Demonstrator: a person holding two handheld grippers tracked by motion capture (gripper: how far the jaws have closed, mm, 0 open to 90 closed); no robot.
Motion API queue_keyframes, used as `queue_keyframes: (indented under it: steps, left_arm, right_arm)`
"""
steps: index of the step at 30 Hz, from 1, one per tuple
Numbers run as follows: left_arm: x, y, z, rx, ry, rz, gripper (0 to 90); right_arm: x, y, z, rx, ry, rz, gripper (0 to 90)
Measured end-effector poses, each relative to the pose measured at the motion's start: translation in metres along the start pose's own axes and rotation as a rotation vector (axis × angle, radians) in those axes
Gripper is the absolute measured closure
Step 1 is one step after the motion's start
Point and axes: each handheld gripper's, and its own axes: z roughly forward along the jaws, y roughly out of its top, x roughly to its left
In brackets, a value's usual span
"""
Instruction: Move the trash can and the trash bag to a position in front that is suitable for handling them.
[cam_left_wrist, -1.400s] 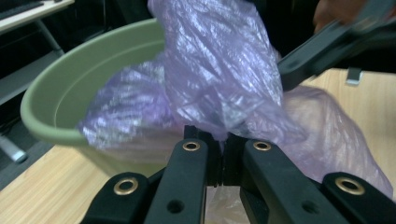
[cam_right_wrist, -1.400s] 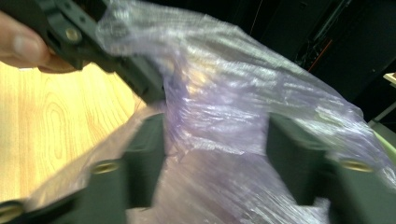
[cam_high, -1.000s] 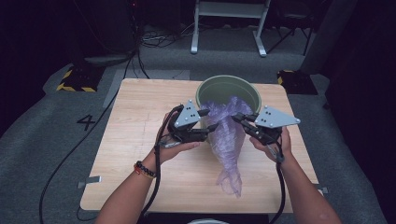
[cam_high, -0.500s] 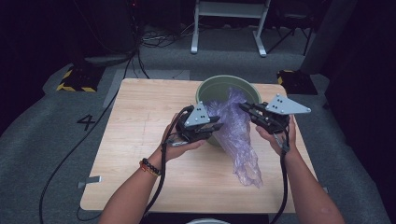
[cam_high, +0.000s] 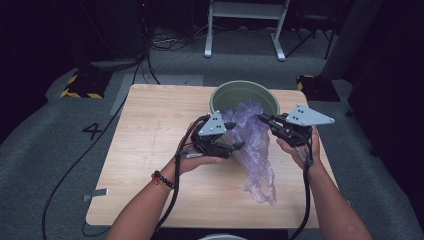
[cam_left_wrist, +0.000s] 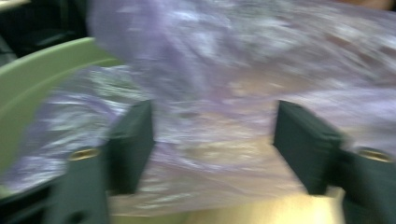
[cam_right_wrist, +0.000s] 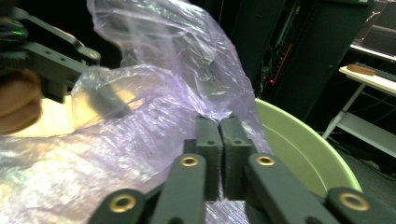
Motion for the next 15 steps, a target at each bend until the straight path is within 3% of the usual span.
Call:
queue_keyframes:
  steps: [3,6,8,10,15]
  left_arm:
    - [-0.004,-0.001,0.001,-0.004,-0.047,0.018,20.2]
    - [-0.008,-0.002,0.009,0.018,-0.074,0.039,20.2]
    - [-0.011,-0.001,0.015,0.041,-0.013,0.069,28.9]
    - [-0.013,0.001,0.020,0.068,0.047,0.084,45.3]
    - [-0.011,0.000,0.024,0.067,0.075,0.102,73.1]
  right_arm:
    - [0.000,-0.002,0.004,0.011,-0.005,-0.004,89.9]
    - [0.000,-0.004,0.005,0.009,-0.010,0.007,90.0]
    - [0.001,-0.003,0.006,0.004,-0.012,0.010,90.0]
    - [0.003,-0.002,0.007,0.002,0.000,0.008,89.9]
    - [0.008,-0.001,0.006,-0.012,0.016,0.003,85.1]
